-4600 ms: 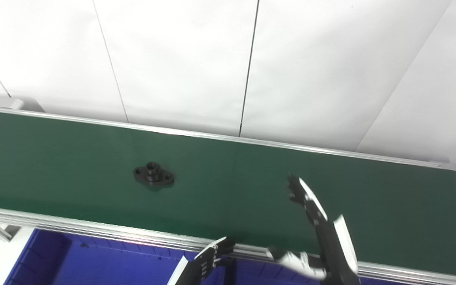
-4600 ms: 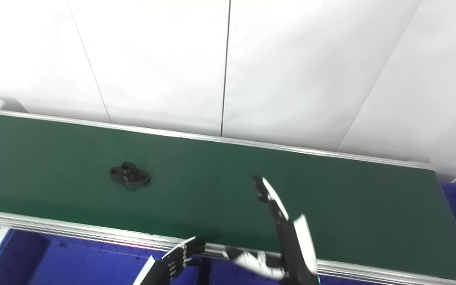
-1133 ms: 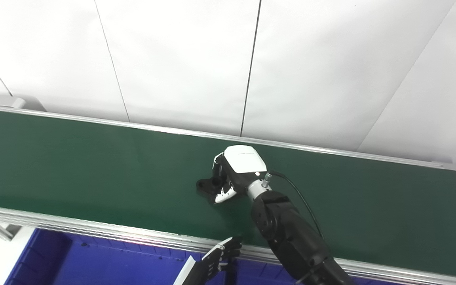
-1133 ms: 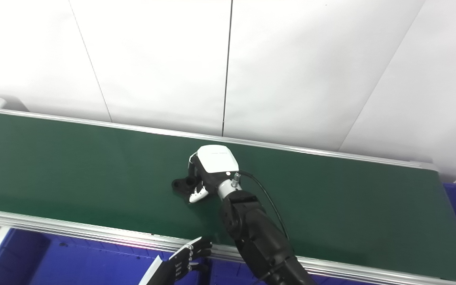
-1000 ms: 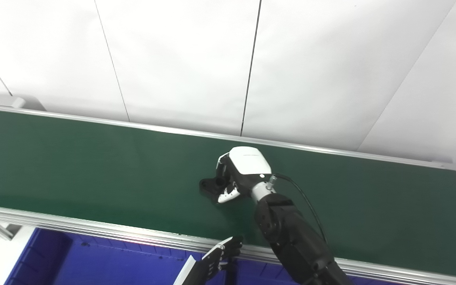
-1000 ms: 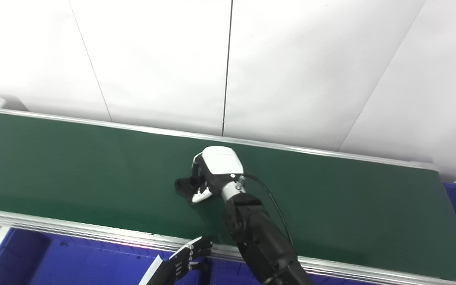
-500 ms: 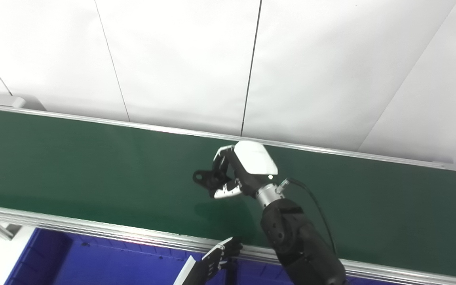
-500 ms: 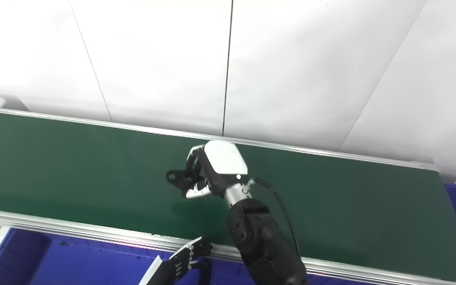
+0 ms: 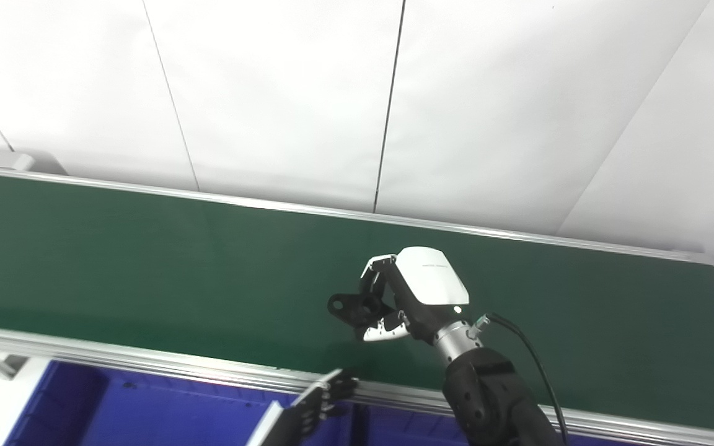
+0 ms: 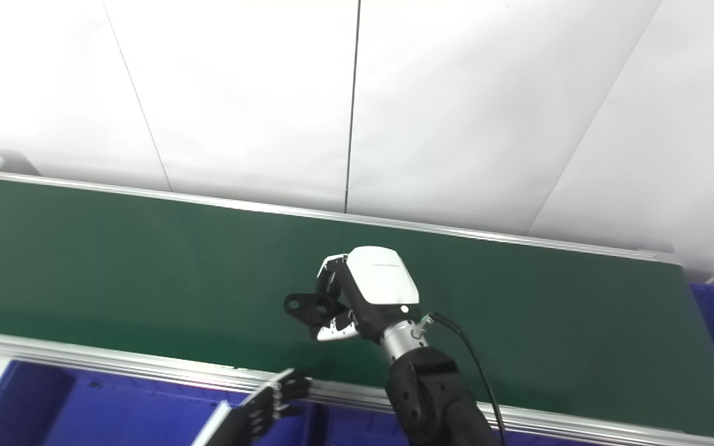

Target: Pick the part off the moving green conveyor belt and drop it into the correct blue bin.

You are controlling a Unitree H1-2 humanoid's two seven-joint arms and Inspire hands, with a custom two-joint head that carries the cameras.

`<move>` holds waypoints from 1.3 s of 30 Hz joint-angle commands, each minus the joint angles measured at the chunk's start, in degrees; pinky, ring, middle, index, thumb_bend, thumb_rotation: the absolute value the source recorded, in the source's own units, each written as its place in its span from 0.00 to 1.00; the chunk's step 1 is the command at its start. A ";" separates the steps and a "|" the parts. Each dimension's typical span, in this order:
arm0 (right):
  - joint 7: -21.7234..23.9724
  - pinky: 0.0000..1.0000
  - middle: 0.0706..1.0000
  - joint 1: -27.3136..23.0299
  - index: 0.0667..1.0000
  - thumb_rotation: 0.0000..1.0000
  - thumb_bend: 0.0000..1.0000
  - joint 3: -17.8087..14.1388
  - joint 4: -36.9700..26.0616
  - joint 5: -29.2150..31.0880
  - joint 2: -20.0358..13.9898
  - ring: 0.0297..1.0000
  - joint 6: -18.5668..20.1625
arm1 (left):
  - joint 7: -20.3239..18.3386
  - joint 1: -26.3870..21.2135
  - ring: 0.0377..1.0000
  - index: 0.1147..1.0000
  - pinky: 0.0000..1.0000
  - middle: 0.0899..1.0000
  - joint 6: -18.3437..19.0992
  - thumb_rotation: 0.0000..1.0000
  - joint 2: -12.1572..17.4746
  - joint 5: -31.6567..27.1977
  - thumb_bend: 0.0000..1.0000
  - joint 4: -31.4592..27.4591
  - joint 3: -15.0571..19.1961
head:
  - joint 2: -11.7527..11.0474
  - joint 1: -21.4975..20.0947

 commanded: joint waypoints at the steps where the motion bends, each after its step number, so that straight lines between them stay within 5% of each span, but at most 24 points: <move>1: 1.69 0.20 0.43 -0.30 0.45 0.00 0.52 -0.89 -4.15 -1.08 0.00 0.24 1.14 | -0.69 0.63 0.90 0.90 0.87 0.89 -0.26 0.68 0.34 -1.36 0.85 -2.79 0.17 | 1.22 -1.86; 11: 14.33 0.17 0.43 9.46 0.45 0.00 0.52 -3.73 -22.07 -6.60 -0.48 0.22 3.52 | -2.56 3.88 0.98 0.98 0.99 0.94 9.80 0.79 4.68 -7.02 0.83 -17.38 2.88 | 11.01 -7.37; 18: 24.51 0.11 0.43 13.95 0.45 0.00 0.52 -6.51 -29.86 -14.34 3.91 0.14 5.32 | -3.94 2.18 0.97 1.00 1.00 0.95 14.67 0.82 8.67 -10.01 0.78 -22.56 6.05 | 16.76 -12.38; 24: 35.06 0.12 0.43 17.93 0.45 0.00 0.52 -7.17 -34.81 -22.28 8.22 0.15 2.39 | -4.71 0.43 0.98 1.00 1.00 0.96 16.98 0.83 10.28 -12.35 0.74 -24.31 7.45 | 17.96 -15.11; 28: 41.33 0.22 0.44 21.31 0.45 0.00 0.52 -5.65 -36.45 -28.38 9.79 0.28 -2.20 | -4.16 -0.14 0.98 1.00 1.00 0.96 18.54 0.82 9.81 -12.34 0.76 -25.02 8.28 | 18.02 -15.36; 39: 44.02 0.15 0.43 27.31 0.45 0.00 0.53 -6.79 -30.87 -34.10 10.28 0.19 -8.38 | -4.06 0.08 0.96 1.00 0.99 0.95 18.59 0.91 7.12 -11.15 0.80 -25.18 7.89 | 17.90 -13.31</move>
